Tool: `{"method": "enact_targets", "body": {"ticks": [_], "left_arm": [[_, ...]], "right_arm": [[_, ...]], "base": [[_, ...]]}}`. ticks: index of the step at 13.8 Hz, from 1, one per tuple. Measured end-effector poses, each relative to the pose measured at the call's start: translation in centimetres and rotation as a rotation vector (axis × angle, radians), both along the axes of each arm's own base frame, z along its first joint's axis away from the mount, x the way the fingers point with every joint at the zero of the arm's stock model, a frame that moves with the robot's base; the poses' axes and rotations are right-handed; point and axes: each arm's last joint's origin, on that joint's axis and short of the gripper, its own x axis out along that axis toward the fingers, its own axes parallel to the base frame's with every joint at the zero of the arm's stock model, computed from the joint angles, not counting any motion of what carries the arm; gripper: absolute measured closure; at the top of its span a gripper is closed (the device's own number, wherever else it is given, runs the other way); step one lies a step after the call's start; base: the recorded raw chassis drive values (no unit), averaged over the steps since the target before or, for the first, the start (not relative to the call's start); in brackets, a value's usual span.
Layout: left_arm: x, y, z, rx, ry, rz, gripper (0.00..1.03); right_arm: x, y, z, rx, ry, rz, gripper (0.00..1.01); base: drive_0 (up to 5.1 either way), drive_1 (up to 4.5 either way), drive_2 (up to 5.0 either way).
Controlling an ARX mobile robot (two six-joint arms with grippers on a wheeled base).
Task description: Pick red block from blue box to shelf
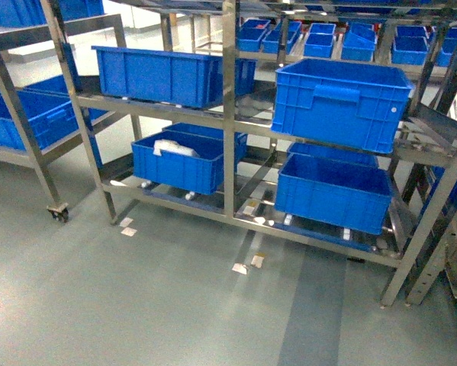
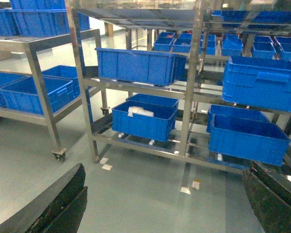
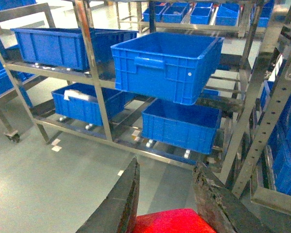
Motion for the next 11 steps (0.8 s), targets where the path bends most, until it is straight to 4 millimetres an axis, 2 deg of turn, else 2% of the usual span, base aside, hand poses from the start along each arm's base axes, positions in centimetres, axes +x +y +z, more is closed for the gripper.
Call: {"method": "enact_targets", "body": {"ticks": [11], "left_arm": [[0.0,0.0,0.0,0.0,0.0,0.001,0.05]], "right_arm": [[0.05,-0.01,-0.06,0.0,0.002,0.0,0.73]], "base": [[0.0,4.37,-4.3]]}}
